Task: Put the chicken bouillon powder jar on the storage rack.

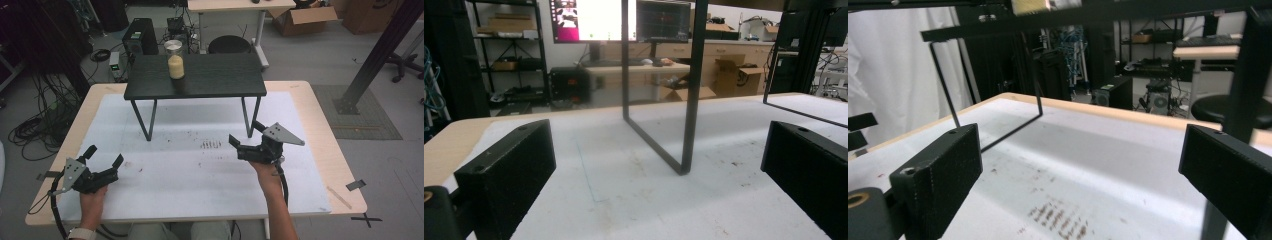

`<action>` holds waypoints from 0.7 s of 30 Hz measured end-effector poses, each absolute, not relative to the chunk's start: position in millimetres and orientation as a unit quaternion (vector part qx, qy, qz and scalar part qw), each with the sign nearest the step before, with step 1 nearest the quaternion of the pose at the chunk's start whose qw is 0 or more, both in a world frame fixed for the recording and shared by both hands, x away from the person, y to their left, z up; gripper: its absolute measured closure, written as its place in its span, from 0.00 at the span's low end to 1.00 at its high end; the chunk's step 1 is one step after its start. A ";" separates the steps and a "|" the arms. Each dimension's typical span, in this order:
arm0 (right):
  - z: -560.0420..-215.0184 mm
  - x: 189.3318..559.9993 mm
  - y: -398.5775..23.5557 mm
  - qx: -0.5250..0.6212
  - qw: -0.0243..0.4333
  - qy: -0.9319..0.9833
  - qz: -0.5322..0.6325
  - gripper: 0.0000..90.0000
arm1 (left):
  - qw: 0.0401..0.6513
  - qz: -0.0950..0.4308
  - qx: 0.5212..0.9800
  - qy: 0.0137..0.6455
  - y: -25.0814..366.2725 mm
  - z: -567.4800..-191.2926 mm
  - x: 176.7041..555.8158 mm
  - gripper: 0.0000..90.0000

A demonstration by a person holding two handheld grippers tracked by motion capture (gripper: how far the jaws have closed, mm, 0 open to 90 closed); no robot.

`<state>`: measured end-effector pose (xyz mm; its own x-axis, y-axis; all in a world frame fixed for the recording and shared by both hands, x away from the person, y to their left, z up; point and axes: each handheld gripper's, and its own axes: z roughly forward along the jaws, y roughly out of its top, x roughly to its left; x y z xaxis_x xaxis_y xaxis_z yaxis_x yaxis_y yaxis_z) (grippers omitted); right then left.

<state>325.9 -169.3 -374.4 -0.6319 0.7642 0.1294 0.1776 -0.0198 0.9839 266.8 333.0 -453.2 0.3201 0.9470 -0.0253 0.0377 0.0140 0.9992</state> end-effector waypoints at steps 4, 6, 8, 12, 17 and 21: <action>-390.1 324.1 -177.0 0.373 0.237 0.650 0.618 0.04 | 0.570 0.399 0.579 0.425 332.9 -453.2 266.9 0.02; -395.8 323.3 -180.1 0.377 0.241 0.647 0.618 0.04 | 0.570 0.399 0.579 0.425 332.9 -453.2 266.9 0.02; -402.1 322.7 -183.4 0.383 0.243 0.645 0.616 0.04 | 0.570 0.399 0.579 0.425 332.8 -453.2 266.9 0.02; -410.8 321.6 -187.7 0.389 0.245 0.643 0.612 0.04 | 0.570 0.399 0.578 0.425 332.8 -453.2 266.8 0.02; -418.0 321.0 -191.0 0.399 0.242 0.641 0.609 0.05 | 0.570 0.399 0.579 0.425 332.8 -453.2 266.8 0.02; -426.7 320.1 -192.9 0.406 0.253 0.645 0.596 0.04 | 0.570 0.399 0.579 0.424 332.8 -453.2 266.8 0.02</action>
<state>320.1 -192.9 -426.7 -0.5422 0.8252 0.1586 0.2223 -0.0412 0.9741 266.8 332.8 -453.2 0.3206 0.9470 -0.0215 0.0362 0.0104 0.9993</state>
